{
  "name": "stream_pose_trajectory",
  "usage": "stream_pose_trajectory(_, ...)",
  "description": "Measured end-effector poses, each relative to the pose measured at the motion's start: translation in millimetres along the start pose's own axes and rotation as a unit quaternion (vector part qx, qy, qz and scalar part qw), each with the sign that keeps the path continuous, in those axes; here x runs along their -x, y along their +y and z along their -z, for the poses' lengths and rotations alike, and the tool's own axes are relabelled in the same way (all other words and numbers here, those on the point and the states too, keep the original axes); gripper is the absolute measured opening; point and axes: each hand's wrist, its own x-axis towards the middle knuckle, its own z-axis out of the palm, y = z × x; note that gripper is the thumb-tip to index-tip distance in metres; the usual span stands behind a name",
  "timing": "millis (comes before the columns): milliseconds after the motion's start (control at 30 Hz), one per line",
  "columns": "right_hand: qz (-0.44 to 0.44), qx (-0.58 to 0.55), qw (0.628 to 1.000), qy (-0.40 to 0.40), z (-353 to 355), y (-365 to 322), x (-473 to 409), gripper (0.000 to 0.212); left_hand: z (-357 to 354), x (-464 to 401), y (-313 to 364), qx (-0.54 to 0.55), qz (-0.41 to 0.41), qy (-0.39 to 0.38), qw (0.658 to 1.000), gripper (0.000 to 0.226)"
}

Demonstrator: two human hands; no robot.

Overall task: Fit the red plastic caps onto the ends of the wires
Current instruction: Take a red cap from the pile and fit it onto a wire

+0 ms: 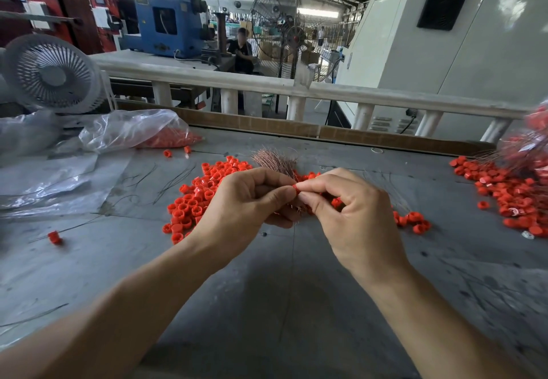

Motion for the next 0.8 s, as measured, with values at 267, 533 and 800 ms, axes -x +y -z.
stream_pose_trajectory(267,-0.009,0.066,0.998,-0.009,-10,-6,5,0.02,-1,2,1,0.043,0.034,0.002,0.999,0.016)
stream_pose_trajectory(533,-0.002,0.121,0.993,0.009,-13,-11,6,0.013,-1,2,0,0.074,0.079,-0.027,0.994,0.026)
stream_pose_trajectory(800,0.004,0.12,0.992,0.028,-12,-12,5,0.01,1,1,0,0.096,0.106,-0.03,0.989,0.023)
